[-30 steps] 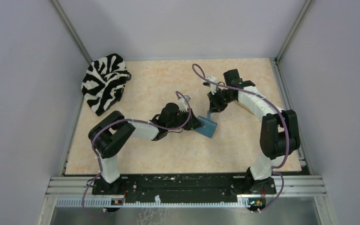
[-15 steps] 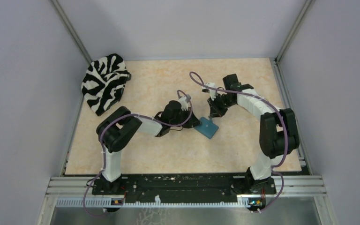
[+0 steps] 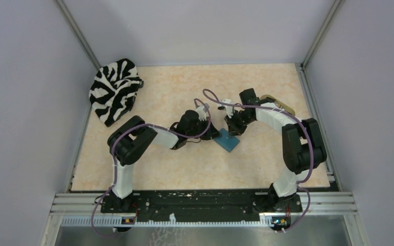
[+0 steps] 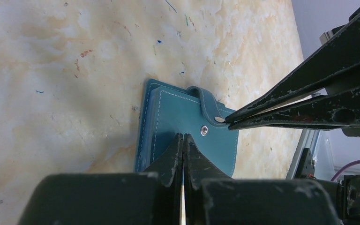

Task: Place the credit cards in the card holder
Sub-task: Close the card holder at the center of the board.

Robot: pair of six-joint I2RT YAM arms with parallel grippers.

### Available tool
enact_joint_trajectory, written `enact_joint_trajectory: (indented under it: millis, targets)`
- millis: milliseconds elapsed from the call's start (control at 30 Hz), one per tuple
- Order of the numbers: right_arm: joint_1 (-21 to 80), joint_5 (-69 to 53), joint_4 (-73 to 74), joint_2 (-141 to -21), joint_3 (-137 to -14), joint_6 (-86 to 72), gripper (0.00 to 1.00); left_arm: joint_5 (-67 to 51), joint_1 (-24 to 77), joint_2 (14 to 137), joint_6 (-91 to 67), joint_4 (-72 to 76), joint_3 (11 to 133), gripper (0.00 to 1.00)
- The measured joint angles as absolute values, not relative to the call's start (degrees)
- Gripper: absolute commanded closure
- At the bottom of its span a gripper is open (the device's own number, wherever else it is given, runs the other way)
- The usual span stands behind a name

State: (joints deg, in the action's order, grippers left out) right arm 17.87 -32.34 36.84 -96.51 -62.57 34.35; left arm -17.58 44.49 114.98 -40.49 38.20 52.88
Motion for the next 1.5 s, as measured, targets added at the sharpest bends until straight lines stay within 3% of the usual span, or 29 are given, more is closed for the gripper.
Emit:
enact_joint_trajectory:
  millis: [1500]
  targets:
    - [22.9,-26.3,35.0,-96.4,-60.7,33.5,1.00,-18.5,44.5,115.2,-42.0,40.3,51.8,1.00]
